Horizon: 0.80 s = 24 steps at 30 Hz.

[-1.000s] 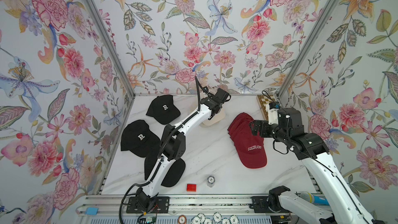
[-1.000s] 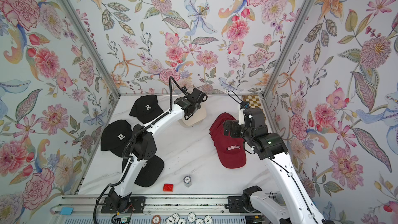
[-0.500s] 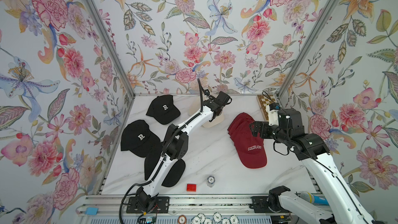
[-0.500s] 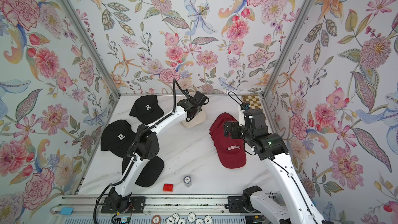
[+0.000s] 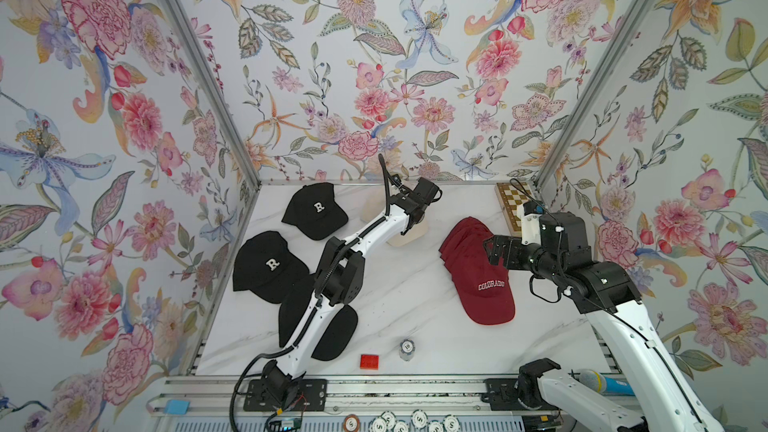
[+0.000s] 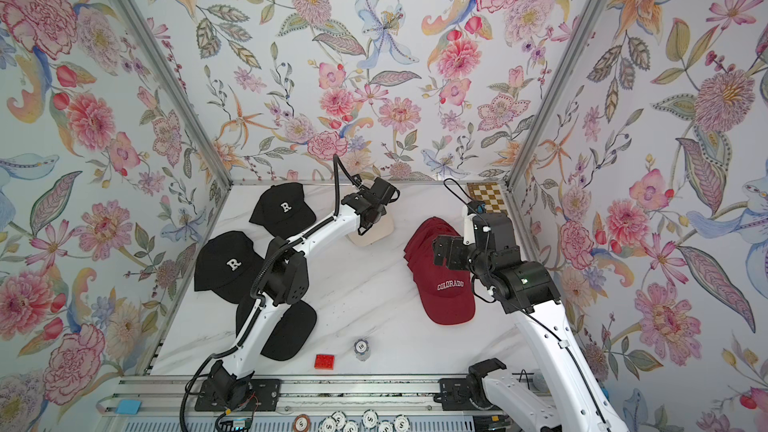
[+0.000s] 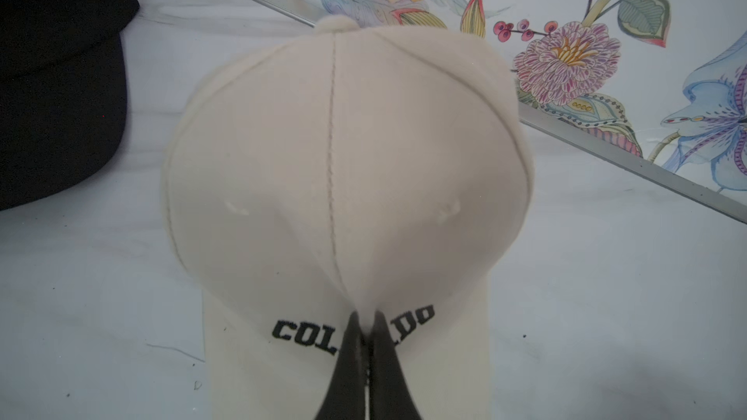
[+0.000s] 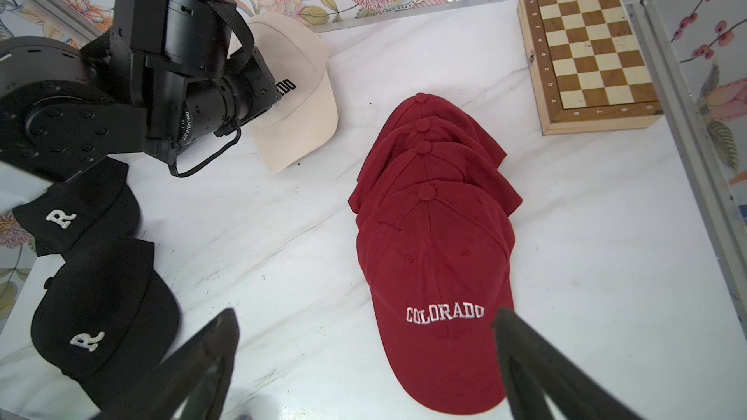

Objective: Stack the baseball caps by color
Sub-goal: Place the baseball cap on the baseball cap.

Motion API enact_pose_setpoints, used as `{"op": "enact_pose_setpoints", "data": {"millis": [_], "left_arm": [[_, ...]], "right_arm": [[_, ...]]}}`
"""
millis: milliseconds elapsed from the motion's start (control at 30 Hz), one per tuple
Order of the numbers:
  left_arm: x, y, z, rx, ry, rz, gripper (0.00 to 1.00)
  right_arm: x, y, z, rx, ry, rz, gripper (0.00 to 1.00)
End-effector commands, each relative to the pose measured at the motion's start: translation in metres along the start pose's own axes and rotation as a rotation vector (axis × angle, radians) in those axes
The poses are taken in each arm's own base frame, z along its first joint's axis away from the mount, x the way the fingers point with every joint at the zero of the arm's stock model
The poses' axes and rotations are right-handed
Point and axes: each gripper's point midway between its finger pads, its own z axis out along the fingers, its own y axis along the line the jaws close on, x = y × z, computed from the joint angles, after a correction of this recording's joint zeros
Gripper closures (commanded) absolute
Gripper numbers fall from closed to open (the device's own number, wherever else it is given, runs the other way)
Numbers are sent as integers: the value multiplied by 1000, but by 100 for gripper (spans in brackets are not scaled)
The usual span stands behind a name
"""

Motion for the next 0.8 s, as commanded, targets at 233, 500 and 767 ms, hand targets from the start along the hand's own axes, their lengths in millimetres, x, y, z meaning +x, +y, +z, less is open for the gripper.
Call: {"op": "enact_pose_setpoints", "data": {"millis": [233,500,767], "left_arm": [[22,19,32,-38,58,25,100],[38,31,50,-38,118,19,100],[48,31,58,-19,151,65,100]], "right_arm": [[4,-8,2,42,19,33,1],[3,-9,7,51,31,41,1],[0,-7,6,49,24,55,1]]}}
